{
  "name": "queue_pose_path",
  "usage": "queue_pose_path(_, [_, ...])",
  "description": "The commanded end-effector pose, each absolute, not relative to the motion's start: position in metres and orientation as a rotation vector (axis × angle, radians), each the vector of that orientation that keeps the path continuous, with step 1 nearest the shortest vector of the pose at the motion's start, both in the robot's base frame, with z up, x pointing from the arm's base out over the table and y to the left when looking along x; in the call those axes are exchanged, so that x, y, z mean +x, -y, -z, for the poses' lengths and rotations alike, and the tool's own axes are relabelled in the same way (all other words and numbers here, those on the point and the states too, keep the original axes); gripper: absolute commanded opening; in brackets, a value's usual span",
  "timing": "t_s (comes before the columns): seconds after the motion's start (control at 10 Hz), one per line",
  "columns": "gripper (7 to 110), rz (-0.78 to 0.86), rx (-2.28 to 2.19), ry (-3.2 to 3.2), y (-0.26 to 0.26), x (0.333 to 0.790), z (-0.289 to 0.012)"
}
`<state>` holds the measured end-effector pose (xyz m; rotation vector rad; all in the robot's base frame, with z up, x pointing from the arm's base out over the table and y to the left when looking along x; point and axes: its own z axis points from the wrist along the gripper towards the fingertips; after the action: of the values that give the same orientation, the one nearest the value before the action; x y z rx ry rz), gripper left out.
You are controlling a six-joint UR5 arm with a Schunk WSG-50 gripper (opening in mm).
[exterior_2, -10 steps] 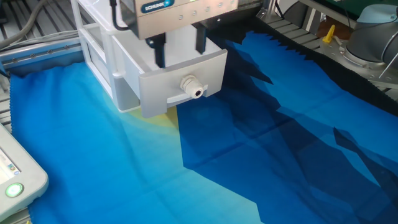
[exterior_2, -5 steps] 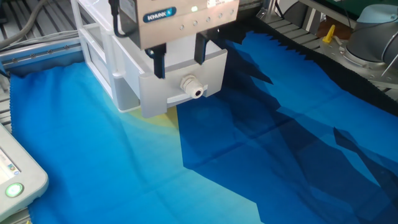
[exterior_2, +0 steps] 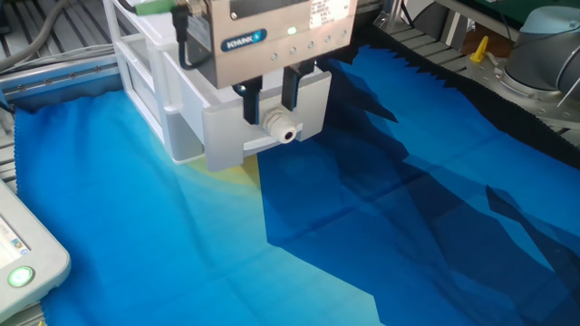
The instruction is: Grasp the handle and close the drawer
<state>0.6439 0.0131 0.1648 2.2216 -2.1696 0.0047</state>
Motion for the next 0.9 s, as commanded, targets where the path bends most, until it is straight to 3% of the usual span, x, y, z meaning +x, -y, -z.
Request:
queue_pose_path(0.0, [44,0.045,2.242,2.156,-0.021,0.633,-0.157])
queue_pose_path(0.1, [44,0.102,2.247,2.153,-0.028,0.626,-0.158])
queue_pose_path(0.2, [66,0.092,2.236,2.152,-0.023,0.625,-0.156])
queue_pose_path(0.8, [66,0.057,2.235,2.137,-0.007,0.621,-0.148])
